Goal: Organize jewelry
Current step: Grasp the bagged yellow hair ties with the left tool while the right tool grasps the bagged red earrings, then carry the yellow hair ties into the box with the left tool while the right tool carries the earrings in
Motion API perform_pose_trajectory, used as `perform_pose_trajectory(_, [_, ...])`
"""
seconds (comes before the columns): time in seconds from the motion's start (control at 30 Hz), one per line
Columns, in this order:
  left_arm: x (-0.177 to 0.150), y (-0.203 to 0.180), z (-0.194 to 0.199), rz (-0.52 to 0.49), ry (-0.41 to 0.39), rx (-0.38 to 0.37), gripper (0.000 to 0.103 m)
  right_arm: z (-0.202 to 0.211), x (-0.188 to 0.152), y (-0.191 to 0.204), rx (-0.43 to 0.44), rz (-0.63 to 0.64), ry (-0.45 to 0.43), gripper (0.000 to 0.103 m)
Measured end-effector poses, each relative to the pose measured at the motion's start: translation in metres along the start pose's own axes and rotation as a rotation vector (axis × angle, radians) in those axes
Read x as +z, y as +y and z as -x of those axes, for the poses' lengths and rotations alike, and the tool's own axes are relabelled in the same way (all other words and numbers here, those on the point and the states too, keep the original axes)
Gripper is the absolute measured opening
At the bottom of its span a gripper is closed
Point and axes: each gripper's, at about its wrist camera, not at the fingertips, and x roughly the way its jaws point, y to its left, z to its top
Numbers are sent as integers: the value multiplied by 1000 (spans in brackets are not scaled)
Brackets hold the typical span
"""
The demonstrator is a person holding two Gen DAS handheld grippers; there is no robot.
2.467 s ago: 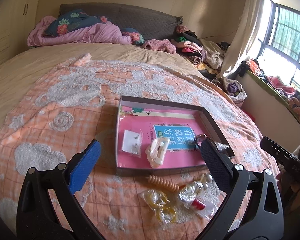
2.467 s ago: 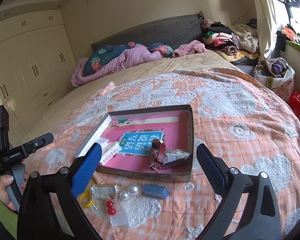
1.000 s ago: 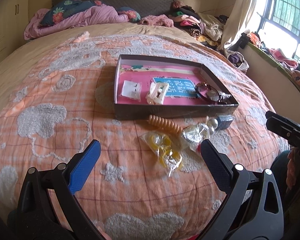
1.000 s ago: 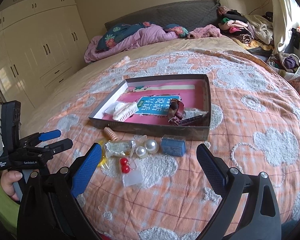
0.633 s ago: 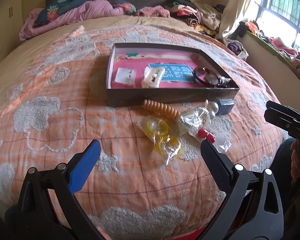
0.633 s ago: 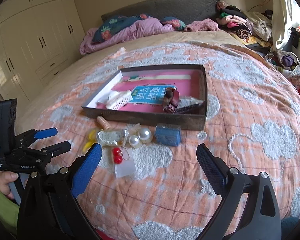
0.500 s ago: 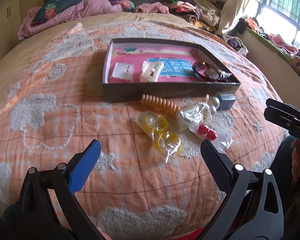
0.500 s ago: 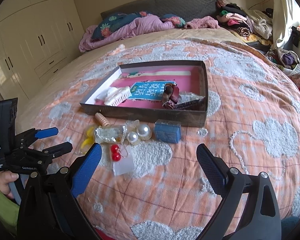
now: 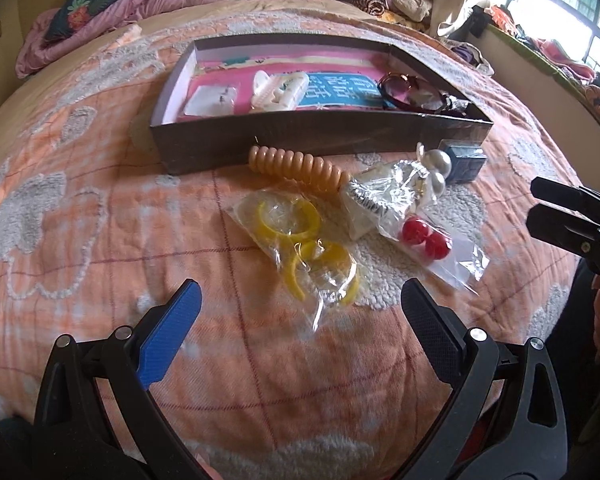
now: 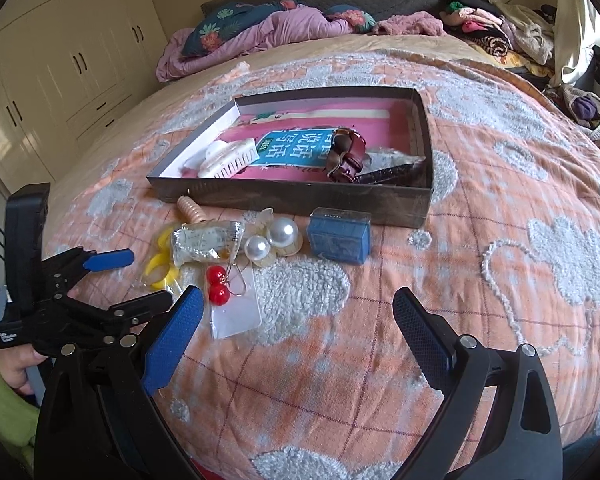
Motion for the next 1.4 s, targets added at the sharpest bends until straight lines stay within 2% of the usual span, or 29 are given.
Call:
perform_pose_trajectory(0.13, [4,0,-9,2,-1,7,93,-5,0,0,5,4,11,95])
perform_pose_trajectory(0.3, [6,0,-12,-19,-12,33,76,-15,-1,5,13,14,30,95])
perform_pose_trajectory(0.4, [7,2,-10,-24,-24,45,56,-23,-2,14,20,46,45,95])
perform_pose_trajectory(0.47, [8,7,-8,-13,-32,50,38,-29,-2,22,22,74,53,95])
perform_pose_trajectory(0.6, [12,19,-8,32,-32,12,36,-42,-3,39,24,136,64,95])
perform_pose_trajectory(0.8, [12,24,1,52,-52,-1,34,-71,-3,54,19,188,108,81])
perform_pose_trajectory(0.87, [12,28,5,68,-64,-6,34,-77,-5,59,-3,220,97,70])
perform_pose_trajectory(0.9, [12,30,7,76,-70,-8,34,-76,-6,61,3,232,89,52])
perform_pose_trajectory(0.93, [12,31,9,82,-76,-8,33,-75,-6,63,19,242,85,39])
perform_pose_trajectory(1.23, [14,47,32,138,-139,-13,33,-44,-15,53,77,194,73,38])
perform_pose_trajectory(1.4, [14,53,43,157,-170,-16,33,-16,-7,37,60,136,4,38])
